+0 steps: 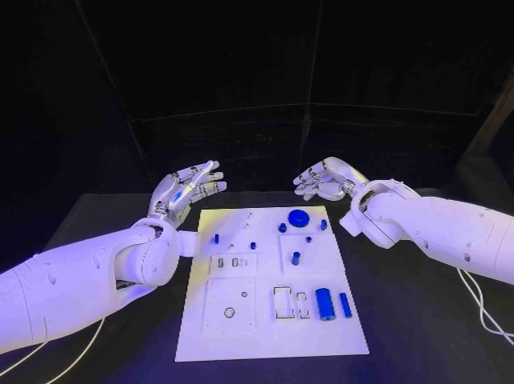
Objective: Assemble the parts on the task board
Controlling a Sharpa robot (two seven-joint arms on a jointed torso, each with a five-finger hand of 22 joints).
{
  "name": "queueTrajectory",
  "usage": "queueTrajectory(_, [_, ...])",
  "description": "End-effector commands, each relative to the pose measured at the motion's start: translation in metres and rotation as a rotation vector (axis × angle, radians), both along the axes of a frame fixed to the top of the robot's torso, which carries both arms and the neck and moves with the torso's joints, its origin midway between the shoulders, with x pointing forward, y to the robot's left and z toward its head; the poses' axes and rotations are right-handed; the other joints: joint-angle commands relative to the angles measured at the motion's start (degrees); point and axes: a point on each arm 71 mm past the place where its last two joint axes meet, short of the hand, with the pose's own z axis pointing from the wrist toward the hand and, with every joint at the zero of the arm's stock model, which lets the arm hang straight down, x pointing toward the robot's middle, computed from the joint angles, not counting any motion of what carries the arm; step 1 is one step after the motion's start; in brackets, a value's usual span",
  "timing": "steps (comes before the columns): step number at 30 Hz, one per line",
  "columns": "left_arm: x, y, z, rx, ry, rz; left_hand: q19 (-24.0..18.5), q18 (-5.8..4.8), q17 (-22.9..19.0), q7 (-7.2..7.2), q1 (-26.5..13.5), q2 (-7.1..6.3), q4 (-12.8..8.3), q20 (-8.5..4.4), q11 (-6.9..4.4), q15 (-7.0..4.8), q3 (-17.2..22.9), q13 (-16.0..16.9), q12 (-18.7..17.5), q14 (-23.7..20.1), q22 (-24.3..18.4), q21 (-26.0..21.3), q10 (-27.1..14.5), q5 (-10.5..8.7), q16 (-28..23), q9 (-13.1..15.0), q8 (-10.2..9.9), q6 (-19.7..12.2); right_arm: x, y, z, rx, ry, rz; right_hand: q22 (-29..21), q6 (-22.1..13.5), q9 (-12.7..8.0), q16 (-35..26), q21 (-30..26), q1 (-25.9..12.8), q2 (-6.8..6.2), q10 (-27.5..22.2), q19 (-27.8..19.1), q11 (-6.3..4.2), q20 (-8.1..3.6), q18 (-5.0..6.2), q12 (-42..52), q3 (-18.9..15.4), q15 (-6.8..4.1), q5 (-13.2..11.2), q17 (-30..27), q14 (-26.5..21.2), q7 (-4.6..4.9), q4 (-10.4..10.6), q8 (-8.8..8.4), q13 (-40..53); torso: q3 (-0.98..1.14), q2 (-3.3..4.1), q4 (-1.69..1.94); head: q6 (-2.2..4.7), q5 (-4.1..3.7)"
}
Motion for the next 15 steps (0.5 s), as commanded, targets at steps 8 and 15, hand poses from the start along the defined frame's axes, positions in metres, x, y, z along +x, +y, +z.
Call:
queueTrajectory(8, [-0.017, -0.01, 0.014, -0.115, -0.068, -0.14, 1.94, 1.59, -0.34, 5.43, -0.48, -1.07, -0.86, -0.17, -0.17, -0.28, -0.34, 0.03, 0.03, 1.74, -0.13, 0.64, 1.56, -0.17, -0.51, 0.1, -0.11, 1.64, -0.004, 0.025, -0.005, -0.522, -0.12, 0.165, 8.49, 4.28, -0.1, 16.1, 16.25, -3.12, -3.29, 5.84, 9.75, -2.51, -4.83, 0.55, -1.44, 2.07, -3.78, -0.85, 10.41, 14.54, -1.63, -3.02, -2.18, 0.19, -0.11, 2.92, 1.17, 0.11, -0.87])
queueTrajectory(15, [-0.025, -0.017, 0.017, -0.15, -0.055, -0.185, 3.24, 1.81, -0.5, 5.46, -1.66, -0.96, -0.58, -0.2, -0.3, -0.51, -0.99, 0.04, 0.23, 2.62, -0.22, 1.08, 2.3, -0.21, -0.57, 0.29, 0.2, 4.08, -0.007, 0.035, -0.007, -0.657, -0.142, 0.184, 10.79, 3.79, -0.12, 24.1, 20.26, -4.81, -4.32, 4.82, 10.11, -2.41, -4.8, 0.58, -1.49, 2.35, -3.67, -2.04, 15.55, 14.47, -1.77, -2.75, -2.58, 0.21, -0.12, 4.17, 1.27, 0.49, -1.2])
